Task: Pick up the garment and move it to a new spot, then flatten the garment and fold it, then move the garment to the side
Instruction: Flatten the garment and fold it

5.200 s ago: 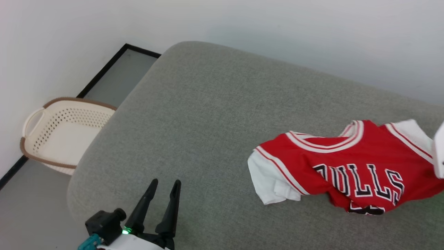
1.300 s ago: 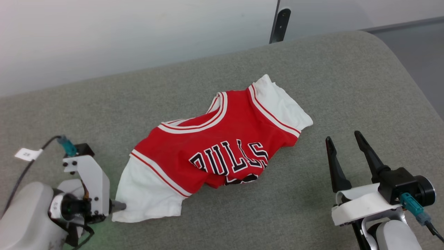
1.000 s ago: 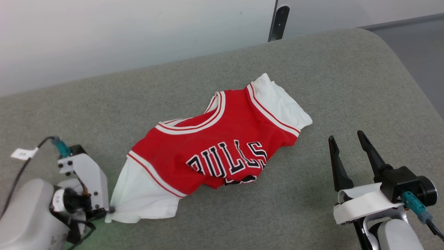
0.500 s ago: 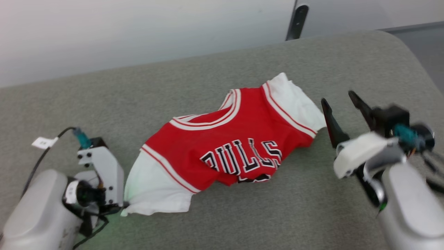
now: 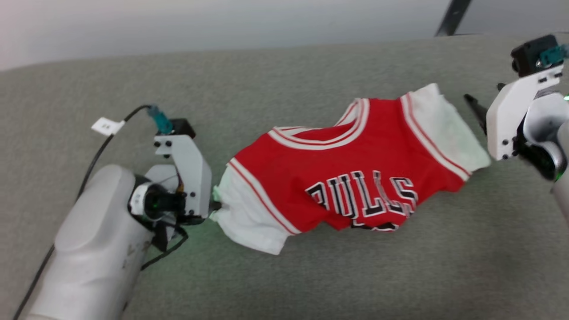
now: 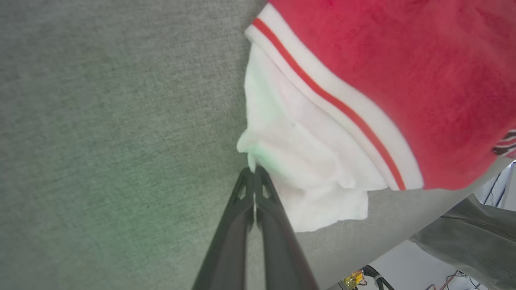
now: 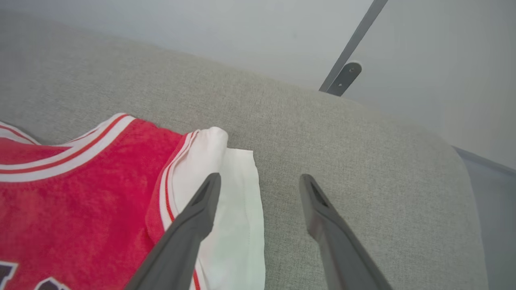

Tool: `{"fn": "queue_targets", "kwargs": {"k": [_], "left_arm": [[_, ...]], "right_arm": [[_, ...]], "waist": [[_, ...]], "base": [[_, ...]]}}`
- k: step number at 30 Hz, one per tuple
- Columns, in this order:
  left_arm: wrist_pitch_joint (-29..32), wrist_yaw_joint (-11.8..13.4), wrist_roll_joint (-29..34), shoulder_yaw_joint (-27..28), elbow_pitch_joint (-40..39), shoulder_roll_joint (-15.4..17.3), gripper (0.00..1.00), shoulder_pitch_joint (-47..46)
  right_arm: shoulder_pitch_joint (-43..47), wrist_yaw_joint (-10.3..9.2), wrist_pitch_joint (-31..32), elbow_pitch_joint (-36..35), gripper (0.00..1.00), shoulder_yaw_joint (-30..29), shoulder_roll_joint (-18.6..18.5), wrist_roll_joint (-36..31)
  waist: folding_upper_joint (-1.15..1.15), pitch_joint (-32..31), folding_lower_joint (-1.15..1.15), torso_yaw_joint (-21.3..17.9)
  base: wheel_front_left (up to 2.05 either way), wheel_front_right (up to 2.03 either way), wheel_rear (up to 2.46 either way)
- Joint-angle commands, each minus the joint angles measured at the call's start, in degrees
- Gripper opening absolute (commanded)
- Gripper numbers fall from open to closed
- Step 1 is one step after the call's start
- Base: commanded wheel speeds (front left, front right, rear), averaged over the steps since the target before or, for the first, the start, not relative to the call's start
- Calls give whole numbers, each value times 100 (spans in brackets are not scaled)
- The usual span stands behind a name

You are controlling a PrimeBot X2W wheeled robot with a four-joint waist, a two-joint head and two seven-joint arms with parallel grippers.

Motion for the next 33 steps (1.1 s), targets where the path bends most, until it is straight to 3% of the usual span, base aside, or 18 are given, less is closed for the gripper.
{"fn": "queue_targets", "kwargs": {"k": [1,6,16,24,27,33], "left_arm": [[-36,-91,29,-39,79,-93,0,-140],[-127,-253,5,-128,320,-345,0,-442],[-334,-550,-3,-343,830,-688,0,-790],[-466,-653,-82,-469,1135,-848,0,-1014],[-508,-672,-126,-505,1263,-853,0,-1092],[-695,-691,-142,-505,1557,-641,0,-1183]], "right_arm": [[-251,-10,220,144,100,247,-96,239],[-735,-10,735,681,100,684,-348,677],[-1190,-11,1349,1733,100,774,-623,1271],[-1007,-4,1536,2407,100,745,-439,1530],[-1010,-2,1774,2666,0,837,-284,1489],[-1394,11,1880,2865,0,790,-192,1511]], "waist": [[0,393,0,446],[0,659,0,818],[0,987,0,1436],[0,1131,0,1679],[0,1151,0,1678],[0,964,0,1495]], "base": [[0,0,0],[0,0,0],[0,0,0],[0,0,0],[0,0,0],[0,0,0]]}}
